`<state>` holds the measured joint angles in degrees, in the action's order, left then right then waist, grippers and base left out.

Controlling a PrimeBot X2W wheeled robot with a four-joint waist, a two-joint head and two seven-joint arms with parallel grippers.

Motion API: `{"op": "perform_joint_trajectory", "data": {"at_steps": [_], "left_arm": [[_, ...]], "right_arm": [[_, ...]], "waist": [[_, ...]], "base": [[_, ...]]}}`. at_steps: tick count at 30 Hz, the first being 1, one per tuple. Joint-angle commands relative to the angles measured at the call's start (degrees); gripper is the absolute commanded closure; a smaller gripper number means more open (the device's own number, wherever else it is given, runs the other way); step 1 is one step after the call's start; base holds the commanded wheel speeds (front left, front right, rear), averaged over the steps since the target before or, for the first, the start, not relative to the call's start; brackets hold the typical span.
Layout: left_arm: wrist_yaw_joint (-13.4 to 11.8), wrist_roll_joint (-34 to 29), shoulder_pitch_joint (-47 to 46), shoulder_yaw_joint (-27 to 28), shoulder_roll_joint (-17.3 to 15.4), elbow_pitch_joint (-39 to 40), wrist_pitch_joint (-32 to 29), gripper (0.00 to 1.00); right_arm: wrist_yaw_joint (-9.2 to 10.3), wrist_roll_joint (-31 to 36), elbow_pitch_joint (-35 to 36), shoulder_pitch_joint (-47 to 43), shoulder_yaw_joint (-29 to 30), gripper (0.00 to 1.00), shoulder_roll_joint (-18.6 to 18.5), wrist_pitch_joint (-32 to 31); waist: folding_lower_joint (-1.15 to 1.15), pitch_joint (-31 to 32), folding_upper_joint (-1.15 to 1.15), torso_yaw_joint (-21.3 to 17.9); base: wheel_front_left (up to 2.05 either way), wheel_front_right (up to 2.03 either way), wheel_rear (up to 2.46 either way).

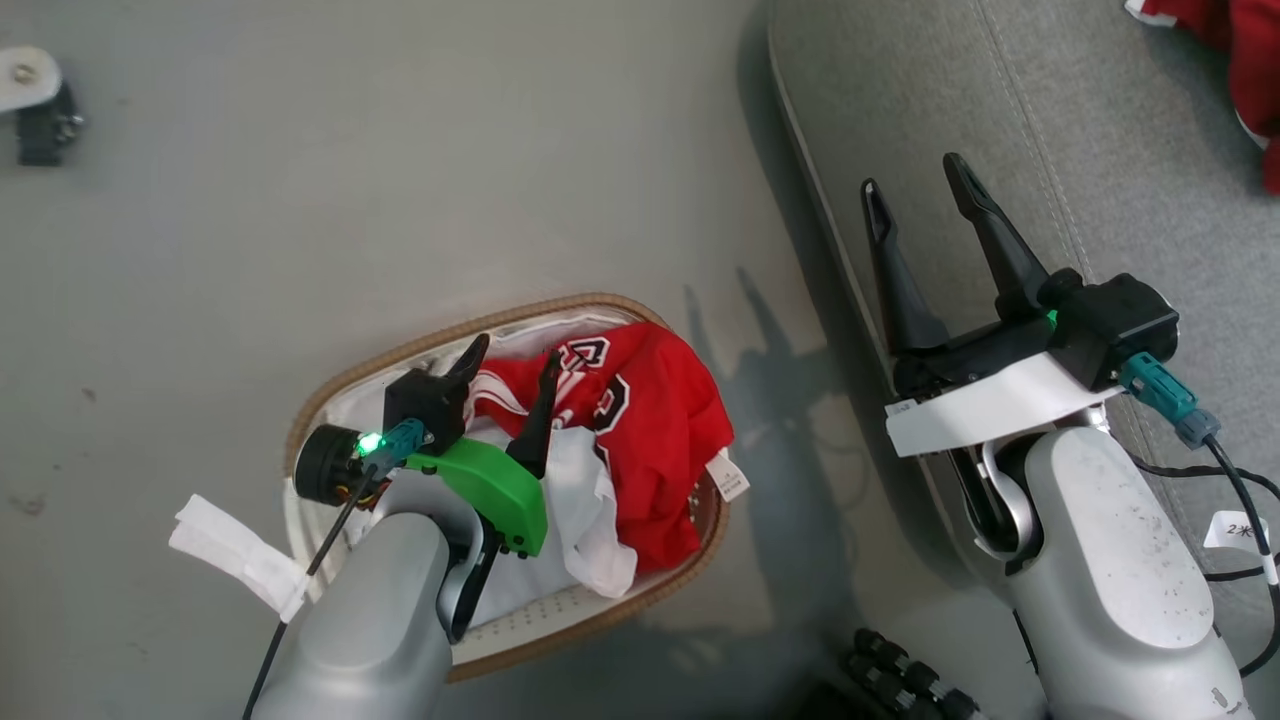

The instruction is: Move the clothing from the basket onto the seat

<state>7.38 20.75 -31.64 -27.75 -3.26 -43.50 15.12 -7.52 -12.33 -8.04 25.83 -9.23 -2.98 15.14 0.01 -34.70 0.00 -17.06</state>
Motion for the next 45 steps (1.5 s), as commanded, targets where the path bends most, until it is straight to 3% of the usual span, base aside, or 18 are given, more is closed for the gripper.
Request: {"op": "perform_joint_trajectory", "data": {"at_steps": [1, 22, 35, 36, 37, 38, 45], "left_arm": [[0.15, 0.74, -1.8, -0.73, -0.95, -0.82, 0.05, 0.0], [0.16, 16.28, -8.42, -23.59, -0.63, -14.56, 0.03, 0.0], [0.16, 19.88, -13.92, -31.05, -0.47, -23.98, -1.92, 0.0], [0.16, 20.1, -14.06, -31.53, -0.47, -24.3, -2.14, 0.28], [0.16, 20.23, -14.18, -31.97, -0.51, -24.39, -2.07, 0.93], [0.16, 20.69, -14.26, -32.41, -0.57, -24.5, -1.95, 1.0], [0.16, 23.65, -12.99, -34.02, -1.86, -23.91, -0.95, 1.0]], "right_arm": [[0.07, -0.35, 0.27, 0.23, 0.02, 0.0, 0.06, 0.02], [0.07, 1.0, -0.21, -2.55, 2.73, 0.0, -0.01, 0.01], [0.07, 0.18, 0.51, -2.93, 3.64, 0.0, 0.0, 0.01], [0.07, 0.05, 0.45, -2.67, 3.54, 0.0, 0.0, 0.01], [0.07, -0.05, 0.37, -2.45, 3.42, 0.0, 0.0, 0.01], [0.07, -0.23, 0.29, -2.19, 3.22, 0.0, 0.0, 0.01], [0.07, -1.41, -0.64, -0.59, 1.9, 0.0, -0.02, 0.01]], "waist": [[-0.01, -4.91, 0.0, -4.13], [-0.01, -10.75, 0.0, -3.6], [-0.01, -13.46, 0.0, -2.93], [-0.01, -13.54, 0.0, -2.89], [-0.01, -13.56, 0.0, -2.87], [-0.01, -13.53, 0.0, -2.86], [-0.01, -11.69, 0.0, -3.85]], "base": [[0.0, 0.0, 0.0], [0.0, 0.0, 0.0], [0.0, 0.0, 0.0], [0.0, 0.0, 0.0], [0.0, 0.0, 0.0], [0.0, 0.0, 0.0], [0.0, 0.0, 0.0]]}}
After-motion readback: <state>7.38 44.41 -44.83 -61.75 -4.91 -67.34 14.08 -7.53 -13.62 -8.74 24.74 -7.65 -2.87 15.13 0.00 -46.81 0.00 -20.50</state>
